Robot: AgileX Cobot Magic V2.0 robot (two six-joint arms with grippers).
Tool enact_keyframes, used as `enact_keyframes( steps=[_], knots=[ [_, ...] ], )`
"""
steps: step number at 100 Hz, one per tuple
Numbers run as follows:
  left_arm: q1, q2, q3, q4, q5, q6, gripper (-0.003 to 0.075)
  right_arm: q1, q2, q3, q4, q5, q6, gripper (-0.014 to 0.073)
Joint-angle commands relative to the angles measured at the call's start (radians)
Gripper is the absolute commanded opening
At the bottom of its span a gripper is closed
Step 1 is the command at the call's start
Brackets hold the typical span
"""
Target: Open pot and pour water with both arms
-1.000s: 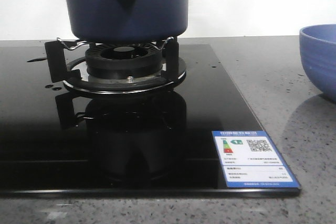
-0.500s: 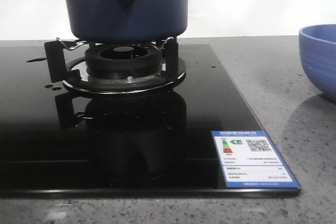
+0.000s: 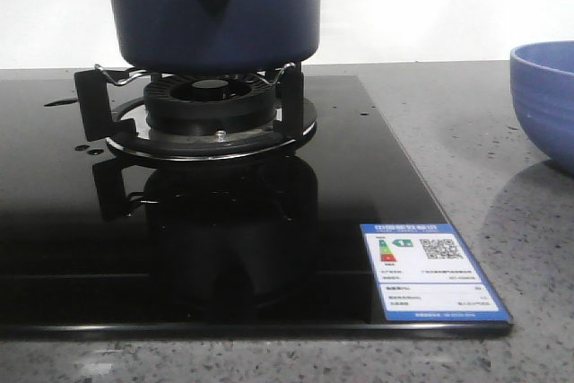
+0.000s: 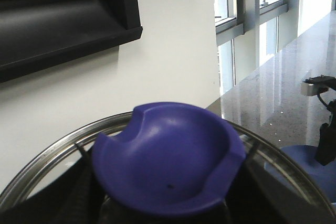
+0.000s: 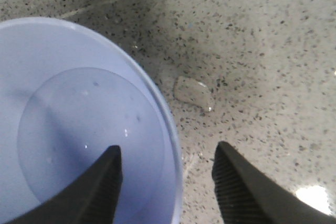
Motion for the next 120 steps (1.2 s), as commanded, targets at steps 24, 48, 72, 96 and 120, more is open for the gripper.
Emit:
enact_keyframes(
  steps=[24,48,72,96,120],
  knots=[
    [-0.009,-0.018,-0.030,-0.108,-0.024,-0.008,0.0179,-0.005,0.017,-0.016,0.085,-0.093,0.002,0.0190],
    [-0.009,-0.018,-0.030,-0.110,-0.024,-0.007,0.0179,-0.005,0.017,0.036,0.087,-0.128,-0.002,0.0131],
    [-0.009,-0.018,-0.030,-0.114,-0.026,-0.006,0.0179,-0.005,0.013,0.051,0.115,-0.144,-0.049,-0.0026],
    [-0.009,-0.018,-0.030,-0.118,-0.030,-0.006,0.0179,0.015,0.011,-0.084,0.172,-0.078,-0.061,-0.0063],
    [-0.009,-0.018,-0.030,-0.130,-0.054,-0.006,0.0179,0.137,0.039,-0.328,0.172,0.021,-0.058,-0.0062]
  ],
)
